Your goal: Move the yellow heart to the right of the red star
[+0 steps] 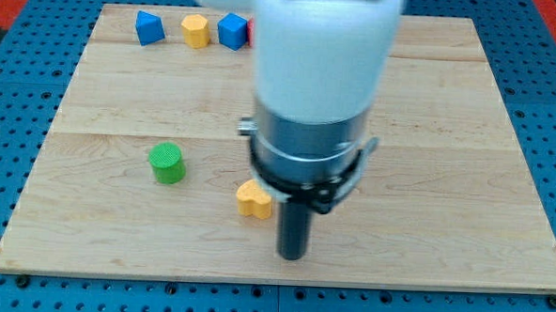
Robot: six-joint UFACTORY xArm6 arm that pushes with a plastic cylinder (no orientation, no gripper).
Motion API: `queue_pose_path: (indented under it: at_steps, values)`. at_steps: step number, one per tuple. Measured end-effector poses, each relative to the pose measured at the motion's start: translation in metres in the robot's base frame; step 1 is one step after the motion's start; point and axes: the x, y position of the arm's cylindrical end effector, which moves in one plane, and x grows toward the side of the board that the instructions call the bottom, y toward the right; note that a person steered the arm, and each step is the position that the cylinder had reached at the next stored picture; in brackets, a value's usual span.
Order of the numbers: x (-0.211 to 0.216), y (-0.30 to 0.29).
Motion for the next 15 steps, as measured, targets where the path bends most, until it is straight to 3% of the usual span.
queue_pose_path:
  at_steps: [2, 3, 4, 5, 6, 7, 9, 10, 12, 13, 15]
  values:
    - [-0.093, -0.034]
    - [-0.019, -0.03]
    - [-0.023, -0.061]
    - [-0.06, -0.111]
    - [-0.11, -0.084]
    - [-0.131, -0.046]
    - [-0.069, -0.057]
    - [-0.093, -0.022]
    - [-0.183, 0.003]
    - [-0.203, 0.024]
    - [-0.185, 0.094]
